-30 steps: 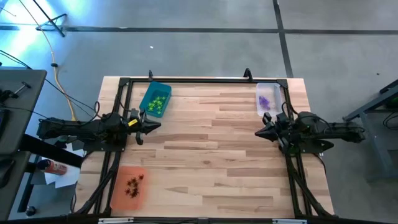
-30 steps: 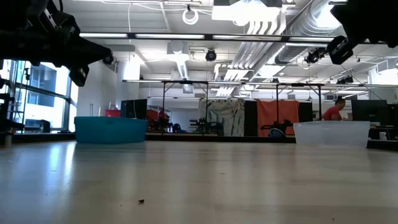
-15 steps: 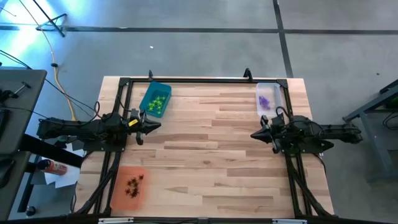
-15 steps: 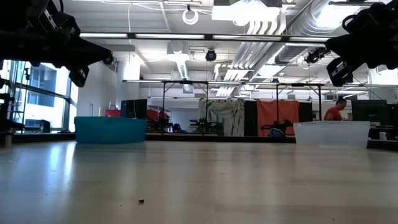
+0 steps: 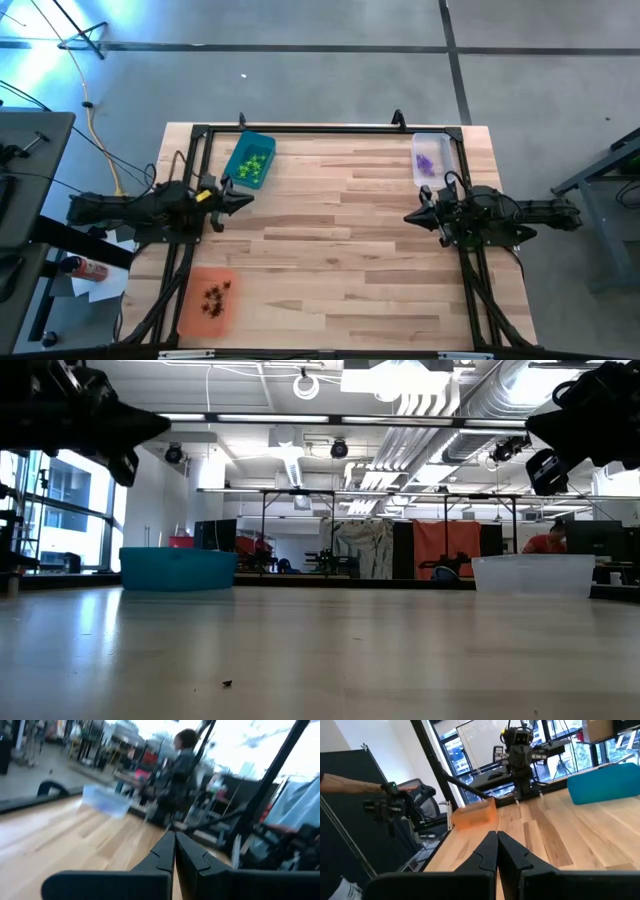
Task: Sort Halloween decoration
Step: Return to Home Position
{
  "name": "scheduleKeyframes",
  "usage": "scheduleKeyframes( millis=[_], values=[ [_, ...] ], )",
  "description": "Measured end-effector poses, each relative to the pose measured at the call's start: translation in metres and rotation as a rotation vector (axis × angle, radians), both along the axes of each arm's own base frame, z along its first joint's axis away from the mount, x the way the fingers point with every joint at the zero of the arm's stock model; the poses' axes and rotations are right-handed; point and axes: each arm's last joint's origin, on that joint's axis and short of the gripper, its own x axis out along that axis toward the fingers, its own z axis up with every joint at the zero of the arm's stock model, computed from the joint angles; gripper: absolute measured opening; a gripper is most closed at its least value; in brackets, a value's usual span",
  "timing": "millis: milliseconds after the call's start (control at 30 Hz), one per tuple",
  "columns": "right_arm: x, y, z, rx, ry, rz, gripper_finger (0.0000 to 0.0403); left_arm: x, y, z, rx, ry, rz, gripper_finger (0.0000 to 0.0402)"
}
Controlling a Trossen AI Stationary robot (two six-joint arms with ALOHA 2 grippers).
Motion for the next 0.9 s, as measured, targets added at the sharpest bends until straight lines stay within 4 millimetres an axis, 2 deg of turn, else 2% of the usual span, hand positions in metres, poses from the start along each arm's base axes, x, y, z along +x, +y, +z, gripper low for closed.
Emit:
scheduleKeyframes(
  millis=[233, 467, 900],
  values=[
    [0.0, 0.0, -0.001, 0.0, 0.005, 0.001, 0.0, -0.009, 0.001, 0.008, 0.002, -0.1, 0.015, 0.0001],
    [0.0, 0.0, -0.001, 0.0, 0.009, 0.001, 0.0, -0.008, 0.0, -0.009, -0.001, 0.066, 0.002, 0.0001],
    [0.001, 0.0, -0.001, 0.0, 0.01, 0.001, 0.0, -0.006, 0.0, -0.01, -0.001, 0.082, -0.003, 0.0001]
  ],
)
